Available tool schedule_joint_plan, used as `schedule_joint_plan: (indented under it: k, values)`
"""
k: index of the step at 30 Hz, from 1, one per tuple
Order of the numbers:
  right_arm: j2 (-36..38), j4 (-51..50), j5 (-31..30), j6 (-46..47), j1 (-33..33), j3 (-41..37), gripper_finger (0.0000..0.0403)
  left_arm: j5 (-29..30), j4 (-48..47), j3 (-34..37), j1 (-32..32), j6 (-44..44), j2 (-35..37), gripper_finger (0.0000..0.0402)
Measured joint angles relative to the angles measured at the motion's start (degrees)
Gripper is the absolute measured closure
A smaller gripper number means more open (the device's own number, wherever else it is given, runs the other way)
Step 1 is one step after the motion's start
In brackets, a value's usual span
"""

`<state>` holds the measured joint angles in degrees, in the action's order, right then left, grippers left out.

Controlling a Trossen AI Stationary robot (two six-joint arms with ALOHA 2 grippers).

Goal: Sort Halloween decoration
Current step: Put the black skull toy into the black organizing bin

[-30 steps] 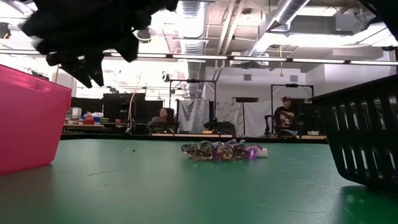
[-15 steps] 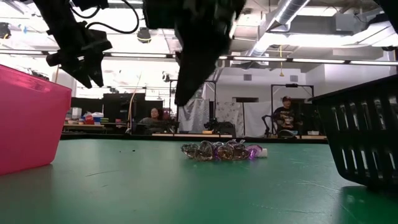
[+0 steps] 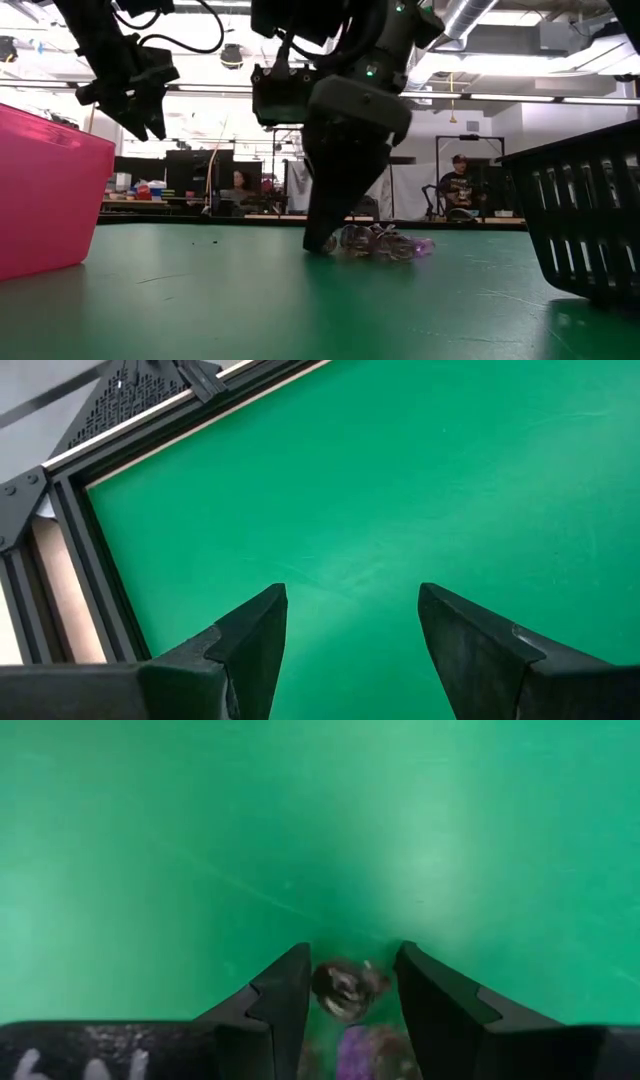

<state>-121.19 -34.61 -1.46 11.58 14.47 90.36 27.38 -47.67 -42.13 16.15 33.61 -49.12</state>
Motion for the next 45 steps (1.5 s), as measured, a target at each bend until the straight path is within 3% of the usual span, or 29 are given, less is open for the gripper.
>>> schedule_joint_plan:
  k: [8, 18, 29, 32, 35, 38, 45]
  values:
    - [0.0, 0.8, -0.4, 0.0, -0.1, -0.7, 0.0234, 1.1, 0.0, 0.0, 0.0, 0.0, 0.0, 0.0183]
    - [0.1, 0.5, -0.4, 0.1, 0.1, -0.6, 0.0325, 1.5, 0.0, 0.0, 0.0, 0.0, 0.0, 0.0183]
    - [1.9, -2.1, 0.4, 0.7, 0.3, 1.9, 0.0377, 1.6, 0.0, 0.0, 0.0, 0.0, 0.0, 0.0183]
    - [4.3, -5.5, 3.6, 1.3, 0.9, 3.0, 0.0383, 1.6, -0.1, 0.0, 0.0, 0.0, 0.0, 0.0183]
    - [7.9, -10.9, 6.6, 2.3, 1.6, 3.1, 0.0366, 1.6, -0.4, 0.0, 0.0, 0.0, 0.0, 0.0183]
    - [9.9, -16.2, 6.3, 1.1, 2.4, 3.2, 0.0321, 1.8, -0.4, 0.0, 0.0, 0.2, 0.0, 0.0183]
    - [7.4, -11.4, 4.3, -3.9, 2.2, 3.2, 0.0196, 1.9, -0.3, 0.0, 0.0, 0.5, 0.0, 0.0183]
